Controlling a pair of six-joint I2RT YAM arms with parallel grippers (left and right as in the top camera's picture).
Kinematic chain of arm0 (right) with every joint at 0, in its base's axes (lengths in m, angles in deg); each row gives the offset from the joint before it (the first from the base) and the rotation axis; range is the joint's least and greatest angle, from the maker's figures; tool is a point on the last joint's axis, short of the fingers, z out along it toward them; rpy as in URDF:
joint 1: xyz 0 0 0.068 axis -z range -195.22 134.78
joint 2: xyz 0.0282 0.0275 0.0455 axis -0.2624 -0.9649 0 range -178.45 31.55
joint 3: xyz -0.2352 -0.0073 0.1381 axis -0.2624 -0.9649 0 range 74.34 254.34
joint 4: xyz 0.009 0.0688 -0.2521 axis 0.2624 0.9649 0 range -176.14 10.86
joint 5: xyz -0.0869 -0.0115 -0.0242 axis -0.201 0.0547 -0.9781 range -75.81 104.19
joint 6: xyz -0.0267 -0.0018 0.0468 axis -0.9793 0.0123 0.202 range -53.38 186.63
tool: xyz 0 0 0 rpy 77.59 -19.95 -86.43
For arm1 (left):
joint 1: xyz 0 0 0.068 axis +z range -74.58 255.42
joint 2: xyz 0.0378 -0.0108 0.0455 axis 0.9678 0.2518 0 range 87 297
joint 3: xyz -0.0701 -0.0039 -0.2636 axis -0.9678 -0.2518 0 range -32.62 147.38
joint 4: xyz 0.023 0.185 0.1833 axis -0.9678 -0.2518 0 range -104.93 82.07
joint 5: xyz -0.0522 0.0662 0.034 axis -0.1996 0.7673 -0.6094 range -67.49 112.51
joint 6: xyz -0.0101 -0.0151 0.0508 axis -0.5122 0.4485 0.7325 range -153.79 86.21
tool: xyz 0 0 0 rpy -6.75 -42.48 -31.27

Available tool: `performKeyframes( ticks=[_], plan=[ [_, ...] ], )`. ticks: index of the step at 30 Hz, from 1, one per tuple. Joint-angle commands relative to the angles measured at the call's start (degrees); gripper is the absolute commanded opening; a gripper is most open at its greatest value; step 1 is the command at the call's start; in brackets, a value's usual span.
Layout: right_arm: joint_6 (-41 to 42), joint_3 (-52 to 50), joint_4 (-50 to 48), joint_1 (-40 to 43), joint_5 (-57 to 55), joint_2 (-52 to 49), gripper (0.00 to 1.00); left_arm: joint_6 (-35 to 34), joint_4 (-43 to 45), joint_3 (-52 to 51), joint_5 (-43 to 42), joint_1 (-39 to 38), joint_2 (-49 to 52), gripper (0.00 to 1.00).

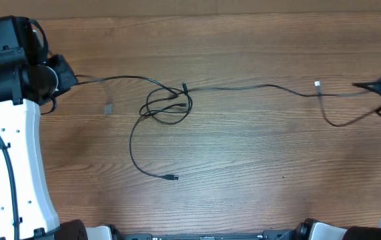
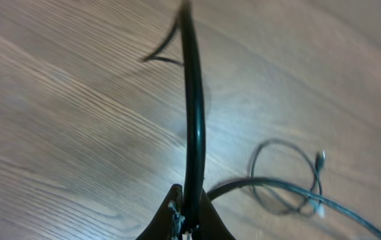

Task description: Untangle cables

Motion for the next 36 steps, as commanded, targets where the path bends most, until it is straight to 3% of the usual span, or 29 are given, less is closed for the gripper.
performKeyframes(
  ticks=[1,4,6,10,13,17,25,36],
  plan=[
    [6.8,1.9,0.4,4.4,-4.0,1.8,0.04,-6.9,1.0,1.3,6.9,0.0,-2.8,0.04],
    [7.0,1.9,-0.2,6.8,1.9,1.8,0.04,-8.7,1.3,1.3,4.7,0.0,-3.1,0.04],
    [6.7,1.9,-1.2,7.1,7.5,1.8,0.04,-7.9,1.9,1.3,-2.5,-0.4,-3.1,0.04],
    [-6.1,1.9,-6.3,6.6,25.2,1.8,0.04,-0.2,3.2,1.3,-19.6,-2.9,-2.9,0.04],
    [-12.5,1.9,-8.2,6.1,32.4,1.8,0.04,6.4,2.5,1.3,-25.5,-6.0,-2.9,0.04],
    [-12.6,1.9,-7.1,6.1,28.2,1.8,0.04,12.1,-0.8,1.3,-24.2,-9.2,-2.9,0.04],
    [-11.8,1.9,-6.8,6.1,9.9,1.3,0.04,12.7,-4.7,1.3,-18.5,-10.6,-2.9,0.04],
    [-10.3,1.9,-7.0,7.5,4.7,-4.6,0.04,13.0,-6.6,1.3,-18.5,-10.6,-2.9,0.04]
  ],
)
